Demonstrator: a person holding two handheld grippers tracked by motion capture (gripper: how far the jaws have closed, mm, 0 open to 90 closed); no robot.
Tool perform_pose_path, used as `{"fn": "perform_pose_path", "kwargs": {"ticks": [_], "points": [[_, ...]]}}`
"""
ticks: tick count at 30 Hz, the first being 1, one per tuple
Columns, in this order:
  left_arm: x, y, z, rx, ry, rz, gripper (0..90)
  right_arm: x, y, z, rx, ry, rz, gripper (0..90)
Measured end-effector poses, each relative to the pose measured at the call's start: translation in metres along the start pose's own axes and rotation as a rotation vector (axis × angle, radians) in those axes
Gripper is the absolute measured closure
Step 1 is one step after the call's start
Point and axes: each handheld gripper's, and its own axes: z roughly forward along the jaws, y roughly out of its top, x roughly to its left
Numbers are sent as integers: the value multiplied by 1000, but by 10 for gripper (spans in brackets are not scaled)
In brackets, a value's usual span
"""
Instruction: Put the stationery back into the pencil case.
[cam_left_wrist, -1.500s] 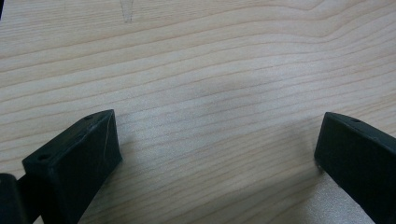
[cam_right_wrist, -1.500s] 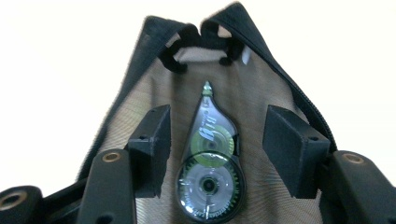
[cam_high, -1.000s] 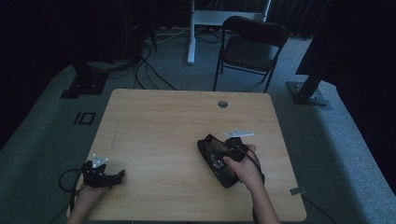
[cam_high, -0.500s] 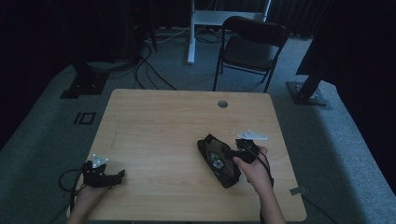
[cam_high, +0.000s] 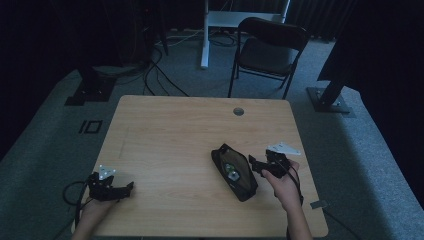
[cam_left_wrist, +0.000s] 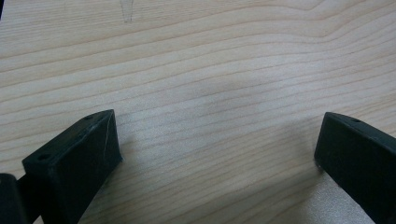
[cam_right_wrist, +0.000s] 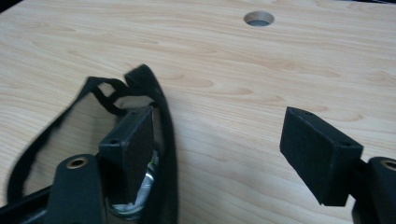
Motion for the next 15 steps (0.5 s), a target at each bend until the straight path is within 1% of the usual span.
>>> {"fn": "perform_pose_path", "kwargs": {"ticks": [4, 7, 12, 14, 15], "points": [[0, 0, 0, -2, 0, -1, 2, -9, -8, 2, -5, -21, 18, 226], [0, 0, 0, -2, 0, -1, 2, -16, -13, 2, -14, -32, 50, 217], [0, 0, 0, 0, 0, 2, 1, -27, -24, 5, 3, -71, 49, 205], [0, 0, 0, -1, 0, 1, 2, -31, -29, 7, 6, -79, 65, 205], [0, 0, 0, -1, 0, 1, 1, -31, -29, 7, 6, -79, 65, 205]]}}
